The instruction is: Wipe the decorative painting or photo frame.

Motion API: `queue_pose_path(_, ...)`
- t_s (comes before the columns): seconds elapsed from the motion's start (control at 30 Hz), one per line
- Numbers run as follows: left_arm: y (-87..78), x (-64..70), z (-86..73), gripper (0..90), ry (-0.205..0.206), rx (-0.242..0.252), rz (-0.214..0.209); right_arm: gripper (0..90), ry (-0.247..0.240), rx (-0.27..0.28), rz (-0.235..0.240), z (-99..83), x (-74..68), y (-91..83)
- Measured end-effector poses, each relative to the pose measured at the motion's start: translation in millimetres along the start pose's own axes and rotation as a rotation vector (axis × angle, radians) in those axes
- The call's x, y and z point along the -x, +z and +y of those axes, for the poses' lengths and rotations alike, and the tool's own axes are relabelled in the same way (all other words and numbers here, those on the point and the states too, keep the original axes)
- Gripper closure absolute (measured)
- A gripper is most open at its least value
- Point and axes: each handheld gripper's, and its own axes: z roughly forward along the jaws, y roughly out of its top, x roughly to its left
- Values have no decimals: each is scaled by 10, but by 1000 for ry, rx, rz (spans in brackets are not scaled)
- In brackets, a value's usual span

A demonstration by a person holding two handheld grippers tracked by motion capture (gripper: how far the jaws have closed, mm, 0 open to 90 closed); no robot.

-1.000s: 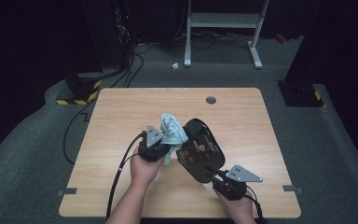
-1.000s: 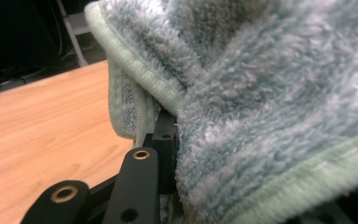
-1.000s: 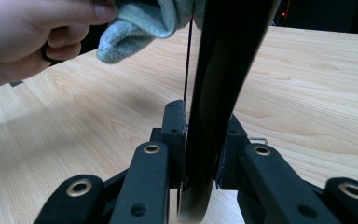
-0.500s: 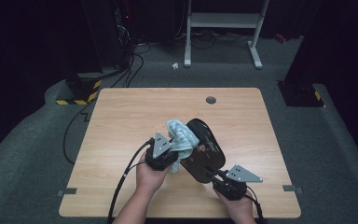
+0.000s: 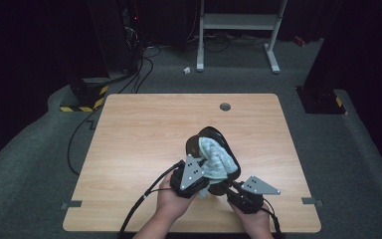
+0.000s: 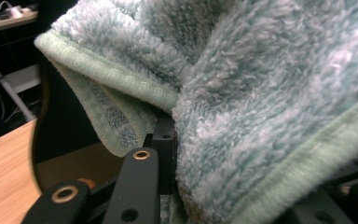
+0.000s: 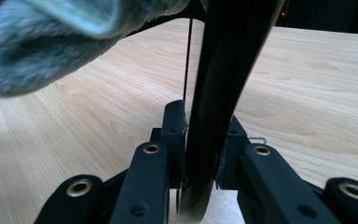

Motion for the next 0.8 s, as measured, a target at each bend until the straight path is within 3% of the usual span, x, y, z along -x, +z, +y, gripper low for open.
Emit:
queue_pose_path(0.17, 20, 58, -32, 689, 24, -10, -3, 770, 1, 0, 2, 0, 2, 0)
queue_pose_path(0.37, 45, -35, -120, 689, 12, -35, 15, 770, -3, 1, 2, 5, 0, 5)
queue_pose_path(0.53, 70, -206, -180, 689, -8, -59, 53, 769, -4, 2, 2, 5, 1, 6)
queue_pose_path(0.8, 104, -633, -266, 689, -62, -104, 147, 768, -7, 1, 1, 5, 2, 6)
